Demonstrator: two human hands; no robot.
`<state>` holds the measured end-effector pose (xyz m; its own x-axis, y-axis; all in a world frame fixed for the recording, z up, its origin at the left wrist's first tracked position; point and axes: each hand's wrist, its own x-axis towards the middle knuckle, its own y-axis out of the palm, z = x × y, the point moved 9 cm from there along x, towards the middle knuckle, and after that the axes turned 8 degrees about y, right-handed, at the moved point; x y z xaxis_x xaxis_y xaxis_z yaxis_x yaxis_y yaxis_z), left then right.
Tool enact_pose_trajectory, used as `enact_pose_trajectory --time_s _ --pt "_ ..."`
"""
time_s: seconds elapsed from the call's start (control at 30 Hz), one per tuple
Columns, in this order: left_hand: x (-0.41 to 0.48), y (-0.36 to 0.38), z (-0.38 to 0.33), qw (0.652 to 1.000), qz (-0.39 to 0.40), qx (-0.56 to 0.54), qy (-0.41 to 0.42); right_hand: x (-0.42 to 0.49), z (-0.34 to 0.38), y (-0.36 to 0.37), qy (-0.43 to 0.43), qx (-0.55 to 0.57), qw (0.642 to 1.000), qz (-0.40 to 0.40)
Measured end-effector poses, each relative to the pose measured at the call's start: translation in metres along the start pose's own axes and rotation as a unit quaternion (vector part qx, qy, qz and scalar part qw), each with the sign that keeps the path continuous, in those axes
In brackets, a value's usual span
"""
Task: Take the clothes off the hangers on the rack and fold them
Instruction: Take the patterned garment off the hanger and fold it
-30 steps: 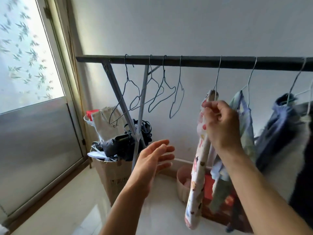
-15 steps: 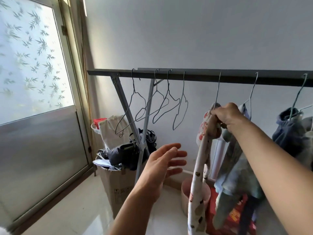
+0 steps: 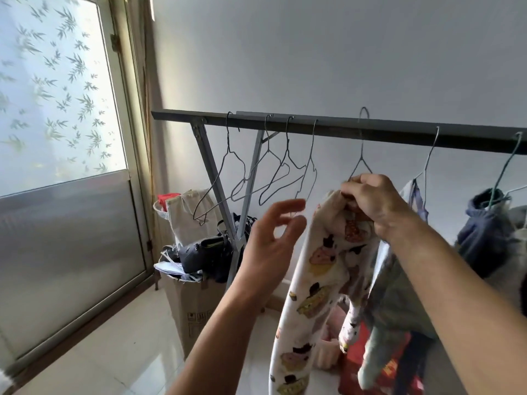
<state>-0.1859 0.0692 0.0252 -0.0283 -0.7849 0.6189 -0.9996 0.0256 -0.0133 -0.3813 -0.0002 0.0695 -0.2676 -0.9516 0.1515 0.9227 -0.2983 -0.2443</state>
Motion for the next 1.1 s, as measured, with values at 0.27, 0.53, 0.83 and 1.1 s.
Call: enact_pose_trajectory --time_s 0.27,0.53,0.83,1.1 --pt "0.026 0.024 -0.019 0.944 0.222 0.229 0.087 -0.045 -0.015 0.026 -0.010 -0.020 0.997 0.080" --pt "0.011 0.024 -0.012 0.819 0.382 0.426 0.024 -0.060 -0.033 0.051 0.003 -0.053 0.993 0.102" --pt "-0.005 -0.001 -0.034 0.847 0.305 0.426 0.094 -0.050 -0.043 0.046 0.081 0.042 0.994 0.056" --pt "-0.023 -0.010 -0.003 0.864 0.321 0.383 0.063 -0.056 -0.032 0.053 0.205 0.387 0.878 0.192"
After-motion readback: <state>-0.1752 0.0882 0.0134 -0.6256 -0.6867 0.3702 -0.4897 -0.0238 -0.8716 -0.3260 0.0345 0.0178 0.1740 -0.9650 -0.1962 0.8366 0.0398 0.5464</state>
